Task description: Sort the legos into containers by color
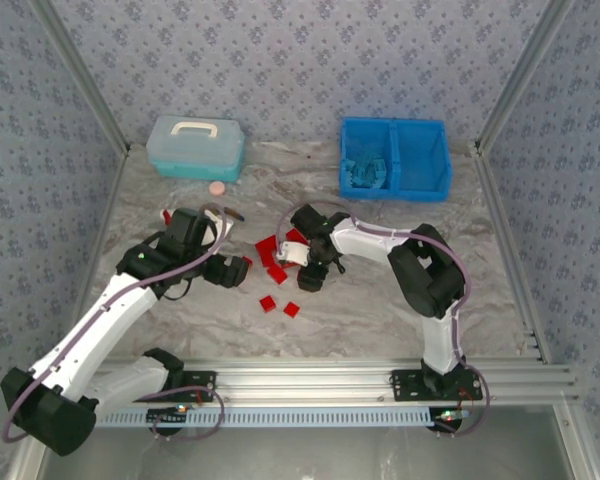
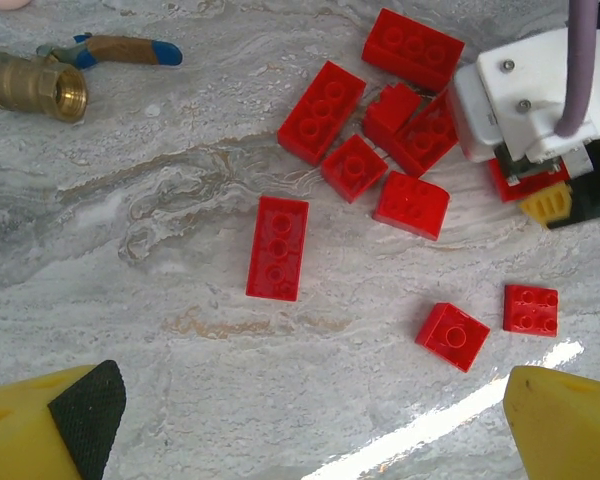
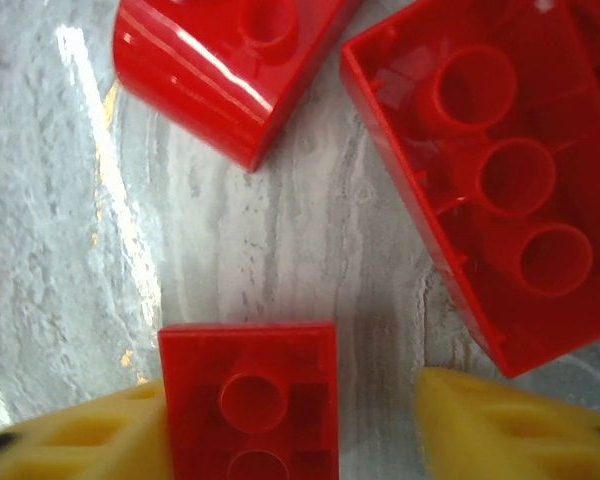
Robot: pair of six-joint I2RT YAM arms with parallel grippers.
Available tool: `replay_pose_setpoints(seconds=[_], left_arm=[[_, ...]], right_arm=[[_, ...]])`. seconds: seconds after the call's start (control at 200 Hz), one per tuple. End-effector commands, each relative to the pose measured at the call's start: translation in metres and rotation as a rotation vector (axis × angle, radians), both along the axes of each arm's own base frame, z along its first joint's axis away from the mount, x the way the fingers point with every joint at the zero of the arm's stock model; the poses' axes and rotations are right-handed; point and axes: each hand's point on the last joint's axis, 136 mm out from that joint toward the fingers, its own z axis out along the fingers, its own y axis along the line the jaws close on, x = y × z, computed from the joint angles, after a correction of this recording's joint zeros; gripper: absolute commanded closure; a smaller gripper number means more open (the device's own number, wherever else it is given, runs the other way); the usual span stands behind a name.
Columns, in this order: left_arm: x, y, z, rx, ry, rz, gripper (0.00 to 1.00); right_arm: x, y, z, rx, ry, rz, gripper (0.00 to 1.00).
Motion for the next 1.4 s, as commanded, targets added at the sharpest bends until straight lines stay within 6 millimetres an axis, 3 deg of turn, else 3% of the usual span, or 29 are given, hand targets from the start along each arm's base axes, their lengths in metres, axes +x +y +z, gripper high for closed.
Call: replay_pose_setpoints(seconds=[0.0,0.11,0.265,0.37,0.54,0.62,0.73,0.939,1.069,1.179,1.274,1.394], left_arm=[[0.004,0.0,0.006,-0.037,-0.021,0.009,0.01],[0.006,0.002,0.005,-0.044,-0.017,0.02,0.01],[0.007,0.003,0.005,-0.057,-0.014,0.027,0.01],[0.008,0.004,0.006,-0.062,-0.018,0.029,0.01],[0.01,0.003,0.012,-0.08,-0.039,0.029,0.01],[0.01,0.001,0.016,-0.099,-0.053,0.018,0.01],[0.007,-0.004,0.025,-0.141,-0.084,-0.013,0.01],[-0.004,-0.016,0.034,-0.213,-0.103,-0.087,0.01],[-0.008,-0.03,0.049,-0.291,-0.146,-0.16,0.01],[-0.018,-0.042,0.059,-0.362,-0.165,-0.232,0.01],[-0.024,-0.047,0.067,-0.404,-0.194,-0.275,0.01],[-0.029,-0.049,0.074,-0.423,-0.239,-0.307,0.01]], right_arm=[[-0.006,0.0,-0.003,-0.009,0.034,0.0,0.6],[-0.006,0.001,0.002,0.006,0.031,-0.005,0.76],[-0.006,0.008,0.024,0.079,0.016,-0.022,0.78],[0.001,0.009,0.055,0.157,-0.017,-0.084,0.78],[0.049,-0.007,0.12,0.314,-0.138,-0.329,0.77],[0.077,-0.029,0.149,0.395,-0.2,-0.481,0.77],[0.117,-0.075,0.181,0.494,-0.298,-0.704,0.76],[0.18,-0.18,0.201,0.508,-0.432,-1.139,0.74],[0.209,-0.247,0.198,0.479,-0.477,-1.388,0.74],[0.229,-0.289,0.185,0.478,-0.451,-1.54,0.74],[0.244,-0.313,0.174,0.461,-0.444,-1.603,0.74],[0.265,-0.328,0.154,0.422,-0.411,-1.638,0.74]])
